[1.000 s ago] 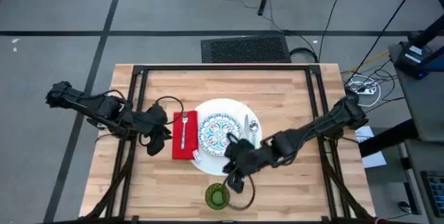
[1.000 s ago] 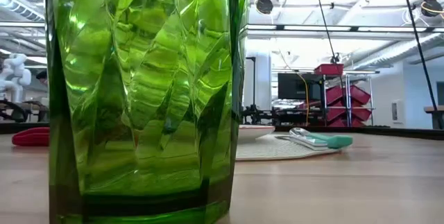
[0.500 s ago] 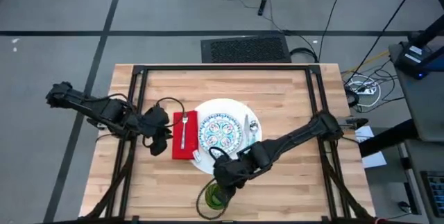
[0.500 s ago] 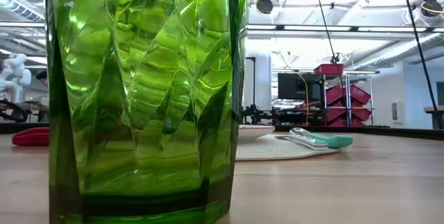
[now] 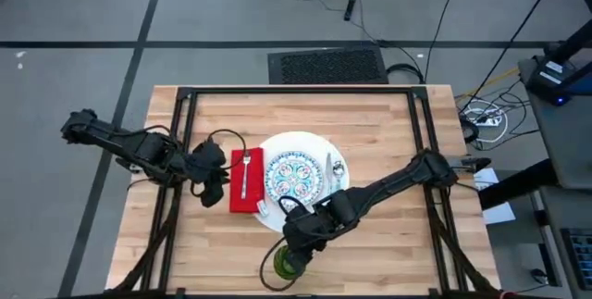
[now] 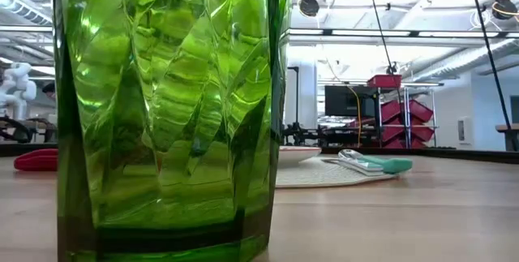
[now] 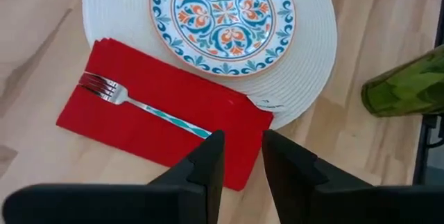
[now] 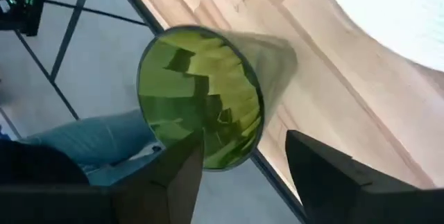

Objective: Set table place
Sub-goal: Put the green cup on top of the blue patterned plate on the white tablemat

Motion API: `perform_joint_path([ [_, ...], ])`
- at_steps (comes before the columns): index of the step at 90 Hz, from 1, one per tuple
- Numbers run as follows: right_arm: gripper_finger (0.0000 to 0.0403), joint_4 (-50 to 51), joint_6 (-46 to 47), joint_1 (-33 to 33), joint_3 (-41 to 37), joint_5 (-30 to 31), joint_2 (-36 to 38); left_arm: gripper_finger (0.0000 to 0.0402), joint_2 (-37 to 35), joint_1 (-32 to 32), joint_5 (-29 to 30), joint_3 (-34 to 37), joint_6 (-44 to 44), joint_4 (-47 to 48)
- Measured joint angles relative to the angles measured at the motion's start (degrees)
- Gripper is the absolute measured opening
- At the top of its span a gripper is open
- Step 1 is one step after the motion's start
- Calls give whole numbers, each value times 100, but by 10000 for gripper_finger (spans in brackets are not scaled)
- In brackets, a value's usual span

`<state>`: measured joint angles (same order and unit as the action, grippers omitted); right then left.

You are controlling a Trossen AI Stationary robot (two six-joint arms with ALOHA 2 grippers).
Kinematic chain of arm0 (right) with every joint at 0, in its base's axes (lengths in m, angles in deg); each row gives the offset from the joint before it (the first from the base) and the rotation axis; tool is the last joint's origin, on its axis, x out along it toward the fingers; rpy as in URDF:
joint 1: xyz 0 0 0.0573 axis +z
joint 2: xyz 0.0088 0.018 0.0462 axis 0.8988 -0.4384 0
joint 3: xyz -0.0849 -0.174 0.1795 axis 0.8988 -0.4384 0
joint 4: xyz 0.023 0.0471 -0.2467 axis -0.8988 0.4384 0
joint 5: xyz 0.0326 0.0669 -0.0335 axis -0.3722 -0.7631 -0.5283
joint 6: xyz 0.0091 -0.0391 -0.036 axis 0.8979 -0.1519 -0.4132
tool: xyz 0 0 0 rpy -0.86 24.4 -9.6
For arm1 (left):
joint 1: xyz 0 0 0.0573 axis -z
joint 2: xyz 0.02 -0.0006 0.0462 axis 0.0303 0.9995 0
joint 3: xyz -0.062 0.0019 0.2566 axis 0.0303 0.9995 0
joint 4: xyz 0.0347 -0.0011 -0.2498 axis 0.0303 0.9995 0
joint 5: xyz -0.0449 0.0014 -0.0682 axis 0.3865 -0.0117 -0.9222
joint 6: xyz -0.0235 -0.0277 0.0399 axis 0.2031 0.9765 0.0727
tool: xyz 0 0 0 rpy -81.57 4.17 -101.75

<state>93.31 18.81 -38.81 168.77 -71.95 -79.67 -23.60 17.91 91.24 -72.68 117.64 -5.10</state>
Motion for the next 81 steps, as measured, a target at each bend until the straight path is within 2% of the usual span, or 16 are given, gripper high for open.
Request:
perform_joint_path([
  [19, 191, -128, -94, -4, 0, 112, -391, 83, 0, 1, 0, 0, -3, 18],
  [27, 176, -163, -118, -4, -4, 296, -528, 83, 0, 1, 0, 0, -9, 20],
  [37, 130, -249, -127, -7, -4, 314, -610, 83, 0, 1, 0, 0, -24, 29],
  [49, 31, -256, -162, -20, -4, 321, -616, 83, 0, 1, 0, 0, -36, 40],
  [53, 14, -285, -160, -22, -4, 323, -616, 83, 0, 1, 0, 0, -36, 40],
  [65, 3, -251, -103, -22, 24, 260, -601, 83, 0, 1, 0, 0, -36, 42],
  [81, 2, 459, -170, -46, 609, 425, -504, 83, 0, 1, -1, 0, -36, 44],
])
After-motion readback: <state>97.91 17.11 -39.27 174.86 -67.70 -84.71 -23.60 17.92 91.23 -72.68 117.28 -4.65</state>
